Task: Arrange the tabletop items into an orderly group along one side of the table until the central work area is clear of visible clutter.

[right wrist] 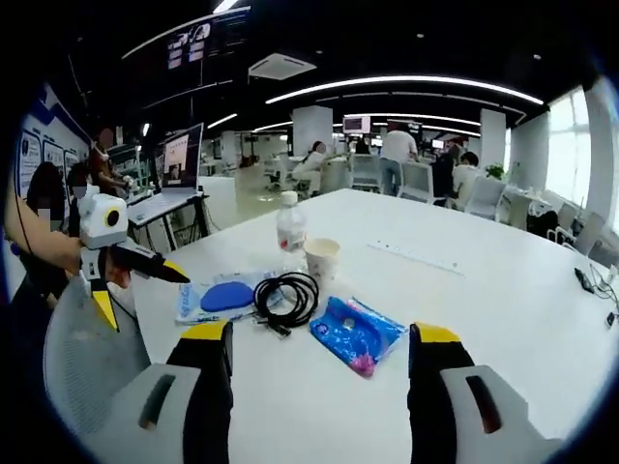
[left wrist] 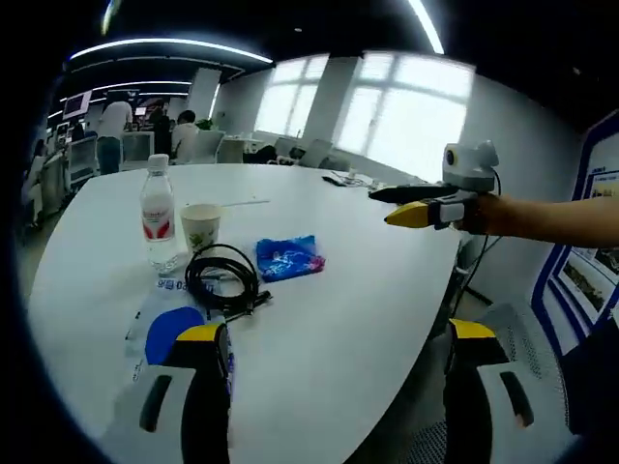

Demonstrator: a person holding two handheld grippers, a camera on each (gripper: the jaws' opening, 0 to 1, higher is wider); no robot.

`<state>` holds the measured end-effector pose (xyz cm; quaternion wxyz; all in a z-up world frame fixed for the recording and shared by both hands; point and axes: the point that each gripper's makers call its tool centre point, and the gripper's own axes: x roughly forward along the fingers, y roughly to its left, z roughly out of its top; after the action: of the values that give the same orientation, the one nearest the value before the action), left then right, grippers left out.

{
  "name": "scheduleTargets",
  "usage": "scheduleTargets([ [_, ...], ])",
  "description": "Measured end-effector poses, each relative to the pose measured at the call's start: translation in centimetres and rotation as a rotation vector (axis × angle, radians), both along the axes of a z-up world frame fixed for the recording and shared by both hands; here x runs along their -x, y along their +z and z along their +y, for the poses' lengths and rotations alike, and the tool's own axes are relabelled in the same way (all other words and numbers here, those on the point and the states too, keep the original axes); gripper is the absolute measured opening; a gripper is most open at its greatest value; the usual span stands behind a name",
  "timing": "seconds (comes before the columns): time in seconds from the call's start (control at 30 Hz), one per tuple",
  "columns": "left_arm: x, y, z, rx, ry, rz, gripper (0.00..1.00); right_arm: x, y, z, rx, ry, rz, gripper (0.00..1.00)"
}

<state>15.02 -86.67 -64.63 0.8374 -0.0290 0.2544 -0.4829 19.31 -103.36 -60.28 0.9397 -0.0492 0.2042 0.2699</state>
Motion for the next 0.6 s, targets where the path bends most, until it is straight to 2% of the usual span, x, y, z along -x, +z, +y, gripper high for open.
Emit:
scheduleTargets([
  [0.13,-0.5,-0.8,0.7,-0.03,-0.009,-0.017,0.89,0.5,-0.2,0.4,-0.009,-0.016,-0.016,0.7],
  [0.2,-1.2,-1.0,1.2,-0.042,0.026,-0.008,0.88,0.3,-0.9,0.4,-0.019,-0.021,-0.001,0.68],
  [0.27,-2.0,-0.7,1.6,-0.027,0.092,0.013,0.88,0.1,-1.5,0.5,-0.039,-0.036,0.027,0.65],
  [0.33,-2.6,-0.4,1.7,-0.014,0.117,0.015,0.87,-0.4,-1.5,1.5,-0.117,-0.044,0.047,0.62],
  [0.43,-3.5,-0.9,1.9,-0.04,0.129,0.013,0.87,-1.5,-2.4,2.8,-0.125,-0.023,0.066,0.61],
  [0.47,-3.8,-1.1,2.1,-0.042,0.147,0.018,0.86,-2.0,-3.1,3.6,-0.136,-0.02,0.095,0.6],
  [0.53,-4.5,-1.6,3.0,-0.039,0.21,0.041,0.86,-2.4,-3.9,4.9,-0.167,-0.003,0.144,0.57],
  [0.6,-5.1,-2.1,3.7,-0.029,0.262,0.066,0.84,-3.4,-4.6,6.1,-0.184,0.026,0.16,0.56],
])
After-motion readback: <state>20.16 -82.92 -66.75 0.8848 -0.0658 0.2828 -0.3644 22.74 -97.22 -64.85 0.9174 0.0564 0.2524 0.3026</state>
